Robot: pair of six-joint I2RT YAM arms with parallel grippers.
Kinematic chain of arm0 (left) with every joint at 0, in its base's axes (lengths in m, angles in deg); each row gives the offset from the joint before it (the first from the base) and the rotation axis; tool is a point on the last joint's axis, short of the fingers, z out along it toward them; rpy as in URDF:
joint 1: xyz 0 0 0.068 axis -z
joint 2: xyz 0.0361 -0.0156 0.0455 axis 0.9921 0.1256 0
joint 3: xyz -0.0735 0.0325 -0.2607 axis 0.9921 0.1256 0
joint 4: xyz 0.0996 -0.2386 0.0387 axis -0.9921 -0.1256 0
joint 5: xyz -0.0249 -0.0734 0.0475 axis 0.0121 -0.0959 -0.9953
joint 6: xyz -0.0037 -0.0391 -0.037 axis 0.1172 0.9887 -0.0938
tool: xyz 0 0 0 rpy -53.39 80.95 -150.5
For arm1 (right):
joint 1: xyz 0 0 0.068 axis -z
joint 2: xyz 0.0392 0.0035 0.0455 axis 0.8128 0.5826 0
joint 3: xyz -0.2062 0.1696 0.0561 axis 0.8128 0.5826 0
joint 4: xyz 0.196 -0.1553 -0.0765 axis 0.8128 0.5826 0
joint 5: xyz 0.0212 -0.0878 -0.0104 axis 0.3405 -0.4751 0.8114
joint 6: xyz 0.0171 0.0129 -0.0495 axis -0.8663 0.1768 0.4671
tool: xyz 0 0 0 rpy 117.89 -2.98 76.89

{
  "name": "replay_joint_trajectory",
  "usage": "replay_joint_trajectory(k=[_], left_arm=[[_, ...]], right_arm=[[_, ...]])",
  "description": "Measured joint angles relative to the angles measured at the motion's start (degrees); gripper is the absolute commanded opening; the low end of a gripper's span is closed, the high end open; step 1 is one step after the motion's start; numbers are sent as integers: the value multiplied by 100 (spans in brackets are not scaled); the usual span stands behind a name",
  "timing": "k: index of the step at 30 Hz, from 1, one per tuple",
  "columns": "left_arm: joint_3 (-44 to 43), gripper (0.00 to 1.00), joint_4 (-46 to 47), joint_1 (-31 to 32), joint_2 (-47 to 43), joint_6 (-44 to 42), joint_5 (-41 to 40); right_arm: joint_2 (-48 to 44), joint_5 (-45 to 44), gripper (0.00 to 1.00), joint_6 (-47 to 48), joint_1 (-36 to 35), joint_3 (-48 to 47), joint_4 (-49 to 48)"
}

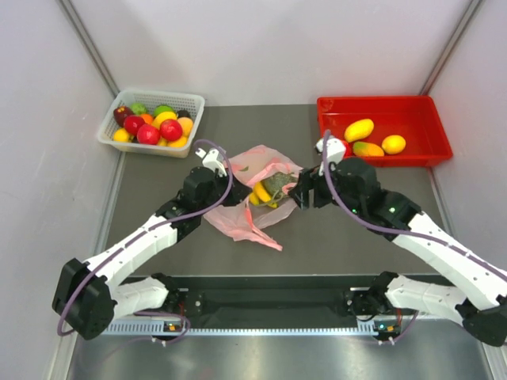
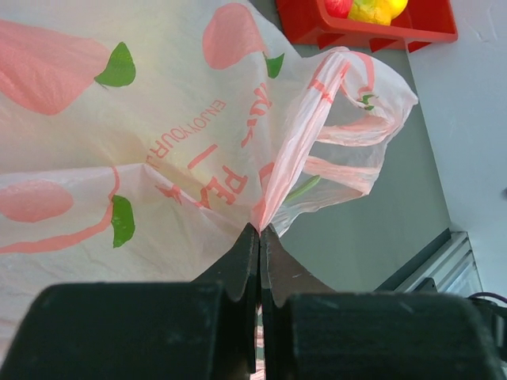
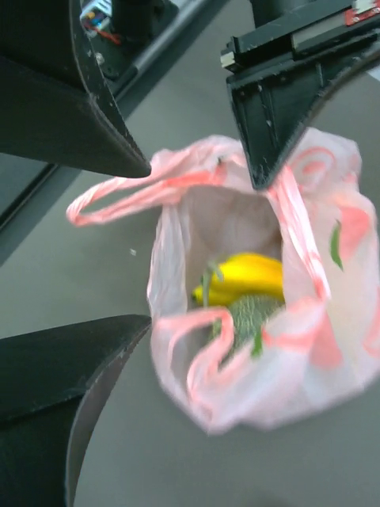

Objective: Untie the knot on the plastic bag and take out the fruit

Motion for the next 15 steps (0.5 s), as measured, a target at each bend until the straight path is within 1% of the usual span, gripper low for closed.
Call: replay_joint_trajectory(k=[1, 2, 3, 6, 9, 15], left_arm=[[-28, 0, 0, 0, 11, -2, 0], [-48, 0, 0, 0, 11, -2, 0], [-76, 0, -2, 0, 11, -2, 0], [-138, 0, 4, 0, 9, -4, -7], [-142, 0, -2, 0, 9, -4, -33], [-146, 0, -4, 0, 9, -26, -70]], right_arm=[[133, 61, 68, -101, -83, 28, -70], [293, 131, 62, -201, -166, 57, -184], [461, 164, 59, -297, -247, 72, -293], [846, 72, 58, -682, -455, 195, -647], [1139, -210, 57, -1202, -546, 393, -964], [1744, -1082, 61, -2079, -758, 450, -1263]])
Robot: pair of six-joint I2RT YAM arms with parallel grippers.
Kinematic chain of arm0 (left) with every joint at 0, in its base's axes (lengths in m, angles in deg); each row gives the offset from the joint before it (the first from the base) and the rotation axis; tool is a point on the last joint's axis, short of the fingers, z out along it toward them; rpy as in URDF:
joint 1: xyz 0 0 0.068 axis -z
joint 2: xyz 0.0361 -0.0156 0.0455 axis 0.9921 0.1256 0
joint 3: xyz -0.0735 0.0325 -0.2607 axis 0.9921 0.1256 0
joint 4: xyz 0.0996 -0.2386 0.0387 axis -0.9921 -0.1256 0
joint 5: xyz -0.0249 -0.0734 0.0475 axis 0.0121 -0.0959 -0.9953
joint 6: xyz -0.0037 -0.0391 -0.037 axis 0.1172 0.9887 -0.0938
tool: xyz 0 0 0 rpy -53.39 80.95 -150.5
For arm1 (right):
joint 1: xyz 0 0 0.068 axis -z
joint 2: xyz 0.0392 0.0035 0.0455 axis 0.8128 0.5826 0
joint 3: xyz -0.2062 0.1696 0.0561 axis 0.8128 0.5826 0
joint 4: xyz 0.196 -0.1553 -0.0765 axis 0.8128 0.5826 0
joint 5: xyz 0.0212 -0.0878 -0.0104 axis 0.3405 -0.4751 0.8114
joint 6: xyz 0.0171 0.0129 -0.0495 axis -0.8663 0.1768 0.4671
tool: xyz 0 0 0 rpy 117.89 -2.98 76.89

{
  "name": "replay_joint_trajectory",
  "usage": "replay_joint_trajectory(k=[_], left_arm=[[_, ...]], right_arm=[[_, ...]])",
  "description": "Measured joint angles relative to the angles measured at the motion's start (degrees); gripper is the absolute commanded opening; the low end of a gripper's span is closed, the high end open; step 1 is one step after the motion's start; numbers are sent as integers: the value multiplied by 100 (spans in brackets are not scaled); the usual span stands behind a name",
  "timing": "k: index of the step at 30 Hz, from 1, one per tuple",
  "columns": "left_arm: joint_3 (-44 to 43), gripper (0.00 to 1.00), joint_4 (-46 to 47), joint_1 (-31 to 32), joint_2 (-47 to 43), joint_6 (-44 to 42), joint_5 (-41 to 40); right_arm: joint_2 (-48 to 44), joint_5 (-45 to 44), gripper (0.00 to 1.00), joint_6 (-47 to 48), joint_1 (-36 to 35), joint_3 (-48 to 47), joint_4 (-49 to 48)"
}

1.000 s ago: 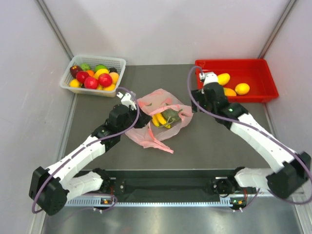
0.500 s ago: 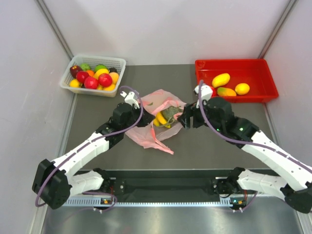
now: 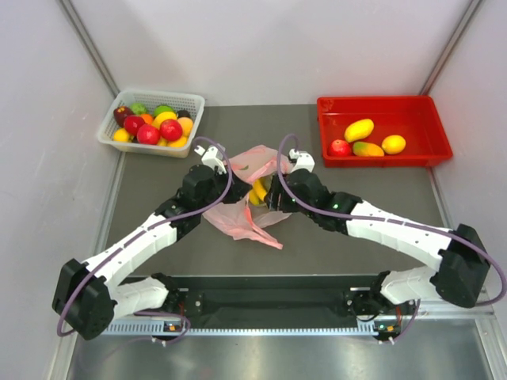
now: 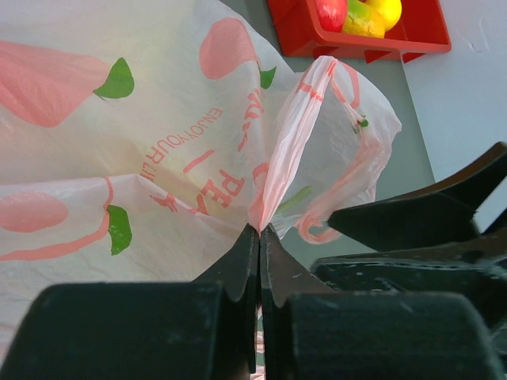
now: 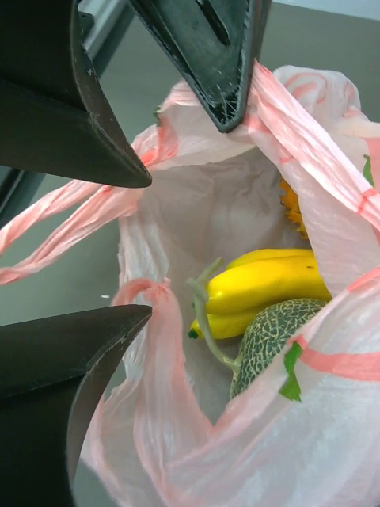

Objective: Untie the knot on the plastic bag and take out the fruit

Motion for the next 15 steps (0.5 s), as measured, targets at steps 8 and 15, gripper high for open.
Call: replay_joint_trajectory(k=[8, 15], left_arm=[[0, 0, 0, 0, -2, -7, -20], [0, 0, -26, 0, -70, -28, -44]], right_arm=[[516, -518, 61, -426, -321, -4, -243], [63, -1067, 63, -400, -789, -391, 389]])
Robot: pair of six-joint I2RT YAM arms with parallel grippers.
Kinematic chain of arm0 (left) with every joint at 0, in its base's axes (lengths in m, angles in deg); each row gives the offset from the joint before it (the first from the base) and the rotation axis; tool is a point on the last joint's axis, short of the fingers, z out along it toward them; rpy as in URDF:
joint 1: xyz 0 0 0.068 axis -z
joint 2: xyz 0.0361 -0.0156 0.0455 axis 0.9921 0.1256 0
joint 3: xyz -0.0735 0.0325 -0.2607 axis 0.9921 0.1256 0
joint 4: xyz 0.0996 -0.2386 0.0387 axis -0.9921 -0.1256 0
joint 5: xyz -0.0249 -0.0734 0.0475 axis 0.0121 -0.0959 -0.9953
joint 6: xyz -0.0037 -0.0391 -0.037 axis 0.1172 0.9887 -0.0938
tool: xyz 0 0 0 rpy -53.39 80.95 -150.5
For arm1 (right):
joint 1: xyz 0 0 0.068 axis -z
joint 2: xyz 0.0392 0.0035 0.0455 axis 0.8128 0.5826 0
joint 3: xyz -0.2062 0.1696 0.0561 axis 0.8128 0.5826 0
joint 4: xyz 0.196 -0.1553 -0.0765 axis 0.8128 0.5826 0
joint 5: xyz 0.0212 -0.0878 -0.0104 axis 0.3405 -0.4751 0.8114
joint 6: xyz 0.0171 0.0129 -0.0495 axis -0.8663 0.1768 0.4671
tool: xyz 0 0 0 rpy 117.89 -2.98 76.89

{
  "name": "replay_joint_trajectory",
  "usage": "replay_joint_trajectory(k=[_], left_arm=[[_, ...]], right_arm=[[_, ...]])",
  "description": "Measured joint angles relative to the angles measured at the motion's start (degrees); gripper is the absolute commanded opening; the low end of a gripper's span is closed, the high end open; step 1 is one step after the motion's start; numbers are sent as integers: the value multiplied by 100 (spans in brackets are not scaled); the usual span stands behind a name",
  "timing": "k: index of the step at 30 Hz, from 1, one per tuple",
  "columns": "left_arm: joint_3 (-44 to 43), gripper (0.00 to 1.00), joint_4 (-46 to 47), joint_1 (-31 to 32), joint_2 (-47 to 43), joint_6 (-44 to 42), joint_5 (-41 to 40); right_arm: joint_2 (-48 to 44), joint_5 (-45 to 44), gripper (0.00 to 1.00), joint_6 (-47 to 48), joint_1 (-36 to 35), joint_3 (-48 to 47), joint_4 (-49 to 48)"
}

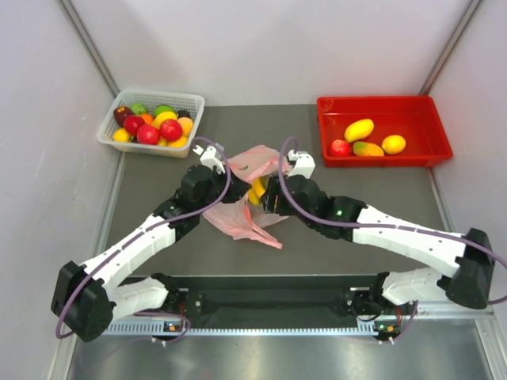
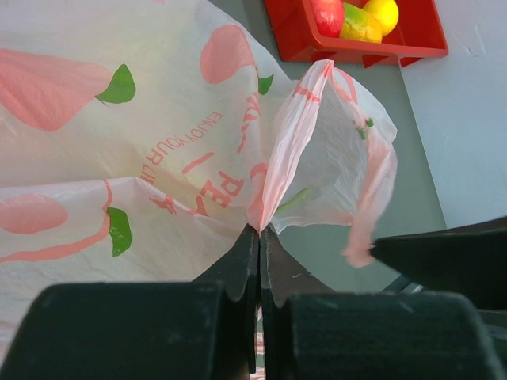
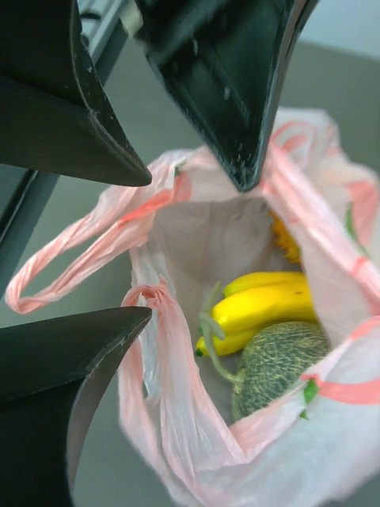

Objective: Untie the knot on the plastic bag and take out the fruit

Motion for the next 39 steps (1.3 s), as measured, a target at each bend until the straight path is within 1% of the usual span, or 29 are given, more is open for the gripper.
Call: replay_joint_trajectory(k=[5, 16, 22, 27, 32, 36, 37, 39], left_arm=[[0, 0, 28, 0, -35, 7, -4], [0, 0, 24, 0, -90, 2, -59], [0, 0, 33, 0, -127, 11, -59], [0, 0, 33, 0, -127, 9, -61], [2, 0, 33, 0, -129, 9, -63], [2, 0, 48, 0, -127, 11, -61], [2, 0, 63, 0, -120, 11, -61], [2, 0, 98, 0, -116, 13, -59]], right_arm=[[-566, -155, 64, 120, -28, -280, 291], [-494, -278, 64, 481, -28, -444, 319], [225, -269, 65, 511, 17, -673, 122], [1027, -638, 70, 299, 127, -702, 232], [1346, -992, 72, 111, 146, -702, 428], [1412, -1126, 66, -9, 162, -693, 354], [1419, -1141, 61, -26, 162, -691, 330], [1432, -1163, 56, -79, 166, -684, 234]])
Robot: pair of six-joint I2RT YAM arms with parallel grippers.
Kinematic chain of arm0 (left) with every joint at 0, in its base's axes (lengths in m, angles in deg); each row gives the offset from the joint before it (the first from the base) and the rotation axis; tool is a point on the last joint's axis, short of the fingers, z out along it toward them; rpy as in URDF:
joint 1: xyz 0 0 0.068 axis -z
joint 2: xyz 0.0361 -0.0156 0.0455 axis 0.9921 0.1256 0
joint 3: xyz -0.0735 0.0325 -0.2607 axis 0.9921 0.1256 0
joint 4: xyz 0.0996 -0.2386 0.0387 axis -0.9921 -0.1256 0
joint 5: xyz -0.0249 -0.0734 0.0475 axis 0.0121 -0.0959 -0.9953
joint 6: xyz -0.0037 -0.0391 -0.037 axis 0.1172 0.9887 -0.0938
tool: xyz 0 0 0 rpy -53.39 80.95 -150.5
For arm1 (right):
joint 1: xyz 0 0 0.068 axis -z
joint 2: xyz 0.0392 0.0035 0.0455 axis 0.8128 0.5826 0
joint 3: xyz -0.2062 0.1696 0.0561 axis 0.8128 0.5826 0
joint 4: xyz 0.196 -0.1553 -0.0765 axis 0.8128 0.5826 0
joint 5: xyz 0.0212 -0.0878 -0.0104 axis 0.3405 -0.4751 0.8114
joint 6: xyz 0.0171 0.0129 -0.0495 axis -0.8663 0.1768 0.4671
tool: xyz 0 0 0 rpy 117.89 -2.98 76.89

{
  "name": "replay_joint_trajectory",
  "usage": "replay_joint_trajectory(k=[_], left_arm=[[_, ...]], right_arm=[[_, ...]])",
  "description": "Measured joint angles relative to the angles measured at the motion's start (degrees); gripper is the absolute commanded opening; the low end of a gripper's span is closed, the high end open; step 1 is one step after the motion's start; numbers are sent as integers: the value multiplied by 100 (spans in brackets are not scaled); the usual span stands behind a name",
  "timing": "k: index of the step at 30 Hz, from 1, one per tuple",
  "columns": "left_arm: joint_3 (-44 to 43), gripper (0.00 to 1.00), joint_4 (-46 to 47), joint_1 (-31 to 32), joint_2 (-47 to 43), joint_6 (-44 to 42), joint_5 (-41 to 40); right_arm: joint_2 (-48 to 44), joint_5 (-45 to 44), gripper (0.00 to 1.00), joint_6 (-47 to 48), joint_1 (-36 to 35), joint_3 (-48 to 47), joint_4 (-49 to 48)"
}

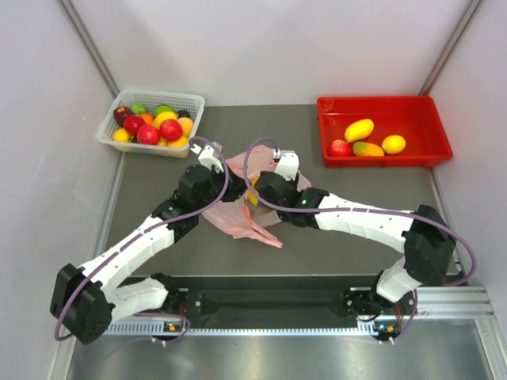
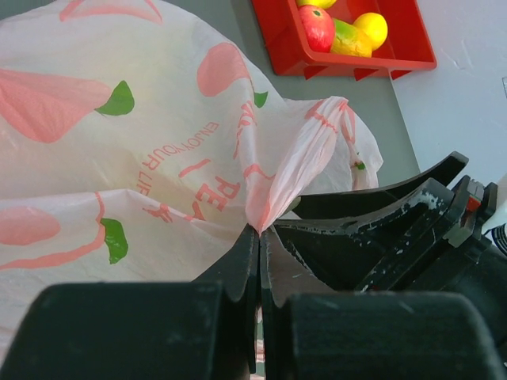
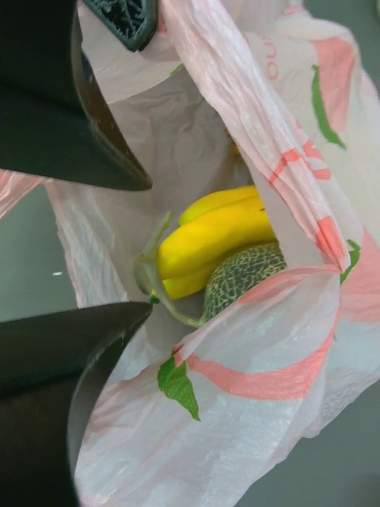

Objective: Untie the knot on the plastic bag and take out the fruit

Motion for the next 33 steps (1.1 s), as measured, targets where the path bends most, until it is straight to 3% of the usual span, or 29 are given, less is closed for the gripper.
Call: replay_joint_trajectory(k=[3, 11, 14, 15, 18, 25, 33], left_arm=[[0, 0, 42, 0, 0, 0, 0], [24, 0, 122, 0, 0, 9, -2], [68, 0, 151, 0, 0, 22, 0], [76, 0, 155, 0, 0, 24, 0], [87, 0, 173, 0, 0, 26, 2], [107, 0, 190, 0, 0, 22, -2], [120, 0, 205, 0, 39, 22, 0]], right_arm=[[28, -33, 48, -83, 22, 7, -160], [214, -74, 47, -306, 81, 37, -214], [227, -85, 31, -372, 83, 55, -199], [227, -98, 19, -393, 83, 79, -203], [227, -120, 0, -433, 94, 155, -190], [-28, -63, 0, -361, 138, 273, -98], [-1576, 1113, 0, 391, 636, 444, -133]])
